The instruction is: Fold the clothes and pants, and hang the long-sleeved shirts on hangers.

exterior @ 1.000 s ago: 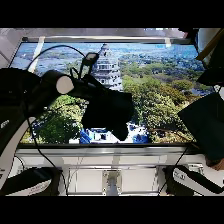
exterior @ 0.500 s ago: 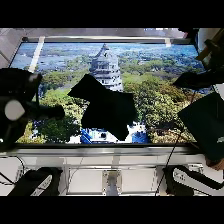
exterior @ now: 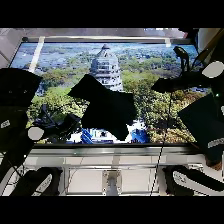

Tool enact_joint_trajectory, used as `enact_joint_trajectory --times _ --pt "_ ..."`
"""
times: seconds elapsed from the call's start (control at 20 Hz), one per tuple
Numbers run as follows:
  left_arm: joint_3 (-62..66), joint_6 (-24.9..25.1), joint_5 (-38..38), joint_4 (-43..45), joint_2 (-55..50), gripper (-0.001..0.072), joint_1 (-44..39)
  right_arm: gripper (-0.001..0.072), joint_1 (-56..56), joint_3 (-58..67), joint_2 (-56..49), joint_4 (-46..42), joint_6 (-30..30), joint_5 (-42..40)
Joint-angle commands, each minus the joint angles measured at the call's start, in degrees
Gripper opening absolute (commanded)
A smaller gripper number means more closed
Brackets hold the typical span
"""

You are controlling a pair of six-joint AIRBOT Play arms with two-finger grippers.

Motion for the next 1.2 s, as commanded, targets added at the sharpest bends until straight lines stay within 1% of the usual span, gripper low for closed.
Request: enact_joint_trajectory --times 0.0,0.15,0.25,0.3,0.35,0.4,0.45,0.5,0.65,0.75,0.8,0.9,0.95,1.1,1.15 --pt "-1.6 4.92 4.7 -12.04 -6.27 0.0592 -0.09 0.0409 1.2 -0.24 -0.02 -1.38 -0.15 -2.86" --pt "-1.6 18.32 4.66 -28.09 -10.97 0.0592 -0.09 0.0409 1.2 -0.26 -0.02 -1.51 -0.15 -3.1" --pt "-1.6 24.87 4.22 -33.79 -13.14 0.0579 -0.09 0.0409 1.2 -0.26 -0.02 -1.73 -0.15 -3.15" --pt "-1.57 26.71 4.24 -33.97 -13.92 0.0567 -0.09 0.0409 1.2 -0.24 -0.02 -1.77 -0.15 -3.15" --pt "-1.57 27.89 4.24 -33.97 -14.71 0.05 -0.09 0.0408 1.2 -0.26 -0.02 -1.75 -0.13 -3.15" --pt "-1.57 28.94 4.26 -33.97 -15.28 0.0354 -0.09 0.0409 1.2 -0.26 -0.02 -1.75 -0.15 -3.17" --pt "-1.57 30.4 4.24 -33.97 -15.69 0.0153 -0.09 0.0408 1.2 -0.26 -0.02 -1.75 -0.13 -3.19" --pt "-1.57 32.54 4.22 -33.97 -15.89 0.0014 -0.09 0.0408 1.2 -0.24 -0.02 -1.75 -0.15 -3.28" --pt "-0.94 37.51 3.56 -33.94 -15.8 0.0011 -0.07 0.0408 1.2 -0.26 -0.02 -1.75 -0.13 -3.41" --pt "0.9 43.06 0.22 -32.68 -14.78 0.0011 1.42 0.0408 1.2 -0.26 -0.02 -1.84 -0.13 -3.48" --pt "2.16 43.67 -2.8 -29.9 -13.64 0.0011 2.84 0.0409 1.2 -0.26 -0.09 -1.84 -0.13 -3.76" --pt "4.42 43.45 -10.6 -20.68 -9.84 0.001 6.8 0.0408 1.22 -0.28 -0.72 -1.36 -0.09 -4.59" --pt "5.01 41.13 -13.29 -14.93 -6.97 0.001 9.31 0.0408 1.22 -0.28 -1.31 -1.27 0.07 -4.92" --pt "5.09 28.28 -16.48 5.57 4.57 0.0009 18.36 0.0408 1.2 -0.28 -5.84 -0.83 1.99 -5.35" --pt "5.09 25.11 -18.1 11.8 8.59 0.0009 21.31 0.0409 1.22 -0.28 -7.96 0.66 2.1 -5.77"
